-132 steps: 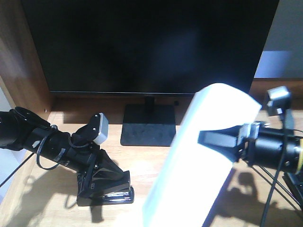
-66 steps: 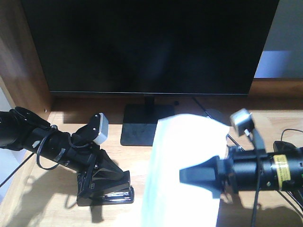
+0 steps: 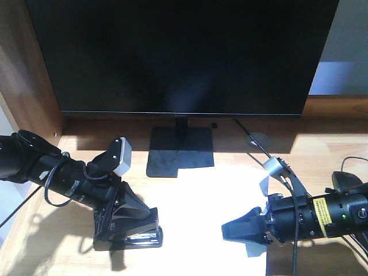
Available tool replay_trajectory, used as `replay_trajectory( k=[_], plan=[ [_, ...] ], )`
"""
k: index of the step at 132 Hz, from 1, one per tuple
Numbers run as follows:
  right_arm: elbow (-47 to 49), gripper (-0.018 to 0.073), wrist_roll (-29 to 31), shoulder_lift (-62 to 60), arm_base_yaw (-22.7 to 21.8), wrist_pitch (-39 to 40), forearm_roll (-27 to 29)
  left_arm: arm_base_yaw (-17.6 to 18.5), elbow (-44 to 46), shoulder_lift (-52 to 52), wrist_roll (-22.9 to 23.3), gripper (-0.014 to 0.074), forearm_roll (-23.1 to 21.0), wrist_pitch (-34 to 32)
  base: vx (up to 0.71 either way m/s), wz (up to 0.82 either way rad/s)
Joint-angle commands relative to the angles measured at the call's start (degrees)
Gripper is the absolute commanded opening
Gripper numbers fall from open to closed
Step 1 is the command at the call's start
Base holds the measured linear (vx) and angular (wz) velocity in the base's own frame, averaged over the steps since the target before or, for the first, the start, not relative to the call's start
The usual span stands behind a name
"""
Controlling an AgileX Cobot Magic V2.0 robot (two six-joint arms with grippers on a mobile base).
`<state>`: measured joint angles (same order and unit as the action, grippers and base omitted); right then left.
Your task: Grab stapler and paper to desk for stapling
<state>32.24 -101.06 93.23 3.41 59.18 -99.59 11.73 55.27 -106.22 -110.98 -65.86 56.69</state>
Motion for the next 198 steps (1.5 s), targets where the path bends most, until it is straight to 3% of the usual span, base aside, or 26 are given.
replay_trajectory(
  k=[1,79,118,159,198],
  plan=[
    [1.3,-0.0003,4.15,0.24,0.05,1.9,4.43,0.21,1.35,2.22,-0.02,-0.0006,-2.64,2.46,0.0,0.0],
    [1.42,-0.0003,11.4,7.87,0.05,-1.65,12.83,0.21,1.35,2.22,-0.02,-0.0006,-2.64,2.46,0.0,0.0],
    [1.42,-0.0003,13.84,9.13,0.05,0.24,15.07,0.21,1.35,2.22,-0.02,-0.0006,-2.64,2.46,0.0,0.0],
    [4.92,-0.0003,14.13,9.13,6.59,-6.27,14.85,0.21,1.35,2.22,-0.02,-0.0006,-2.64,2.46,0.0,0.0],
    [8.48,-0.0003,12.66,9.86,7.12,-10.43,16.35,0.21,1.35,2.22,-0.02,-0.0006,-2.64,2.46,0.0,0.0]
  ],
)
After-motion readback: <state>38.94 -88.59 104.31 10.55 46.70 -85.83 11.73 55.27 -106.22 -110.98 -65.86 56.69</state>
